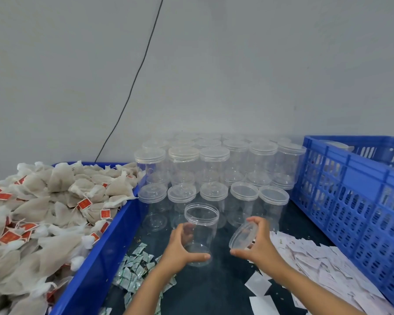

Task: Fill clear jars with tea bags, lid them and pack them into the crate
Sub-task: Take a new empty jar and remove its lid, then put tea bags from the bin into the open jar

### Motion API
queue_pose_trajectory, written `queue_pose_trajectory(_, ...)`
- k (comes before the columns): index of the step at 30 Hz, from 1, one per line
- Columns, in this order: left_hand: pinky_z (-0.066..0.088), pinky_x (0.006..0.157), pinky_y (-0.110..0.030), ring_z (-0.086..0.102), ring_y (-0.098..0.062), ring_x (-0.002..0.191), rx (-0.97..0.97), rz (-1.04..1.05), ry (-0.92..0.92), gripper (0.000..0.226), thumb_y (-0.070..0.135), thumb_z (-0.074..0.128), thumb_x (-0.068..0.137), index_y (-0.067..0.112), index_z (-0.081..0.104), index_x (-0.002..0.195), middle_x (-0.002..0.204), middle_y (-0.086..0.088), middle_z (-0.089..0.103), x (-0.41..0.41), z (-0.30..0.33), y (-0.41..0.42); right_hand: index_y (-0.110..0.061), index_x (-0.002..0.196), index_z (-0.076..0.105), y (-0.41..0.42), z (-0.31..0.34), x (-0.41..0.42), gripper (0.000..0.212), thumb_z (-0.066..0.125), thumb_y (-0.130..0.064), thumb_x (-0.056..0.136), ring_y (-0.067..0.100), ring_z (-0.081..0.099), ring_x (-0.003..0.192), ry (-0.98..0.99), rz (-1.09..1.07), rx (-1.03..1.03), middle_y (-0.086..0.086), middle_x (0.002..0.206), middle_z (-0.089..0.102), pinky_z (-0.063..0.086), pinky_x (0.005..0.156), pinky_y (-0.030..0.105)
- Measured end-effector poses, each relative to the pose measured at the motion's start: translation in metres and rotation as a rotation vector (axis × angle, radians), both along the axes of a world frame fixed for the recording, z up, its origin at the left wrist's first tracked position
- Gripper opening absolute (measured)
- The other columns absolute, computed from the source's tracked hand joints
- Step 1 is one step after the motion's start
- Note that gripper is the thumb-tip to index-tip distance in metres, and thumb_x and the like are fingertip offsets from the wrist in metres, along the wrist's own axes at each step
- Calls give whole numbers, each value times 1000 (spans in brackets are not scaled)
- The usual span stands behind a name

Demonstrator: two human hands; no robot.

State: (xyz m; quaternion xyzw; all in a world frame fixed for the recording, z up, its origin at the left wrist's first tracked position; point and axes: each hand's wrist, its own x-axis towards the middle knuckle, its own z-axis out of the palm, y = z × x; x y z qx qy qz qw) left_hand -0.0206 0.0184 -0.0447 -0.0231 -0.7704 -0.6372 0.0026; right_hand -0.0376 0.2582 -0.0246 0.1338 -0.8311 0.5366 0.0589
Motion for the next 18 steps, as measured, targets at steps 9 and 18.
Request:
queue_pose_trajectory(9, 46, 81, -7, 57, 16, 97, -252, 68, -10, 90, 36, 96, 38, 39, 51, 116, 112, 20, 64, 7, -3, -3, -25, 116, 32, -10, -8, -4, 87, 89, -40, 52, 15, 47, 111, -145, 61, 237, -3, 119, 46, 43, 95, 31)
queue_pose_trajectory(18, 32, 114, -44, 33, -24, 137, -416, 119, -217, 107, 39, 94, 49, 33, 38, 140, 139, -4, 46, 15, 20, 5, -33, 112, 27, -9, -15, 3, 75, 70, -66, 61, 13, 42, 123, -132, -68, 682, -12, 120, 47, 9, 112, 52)
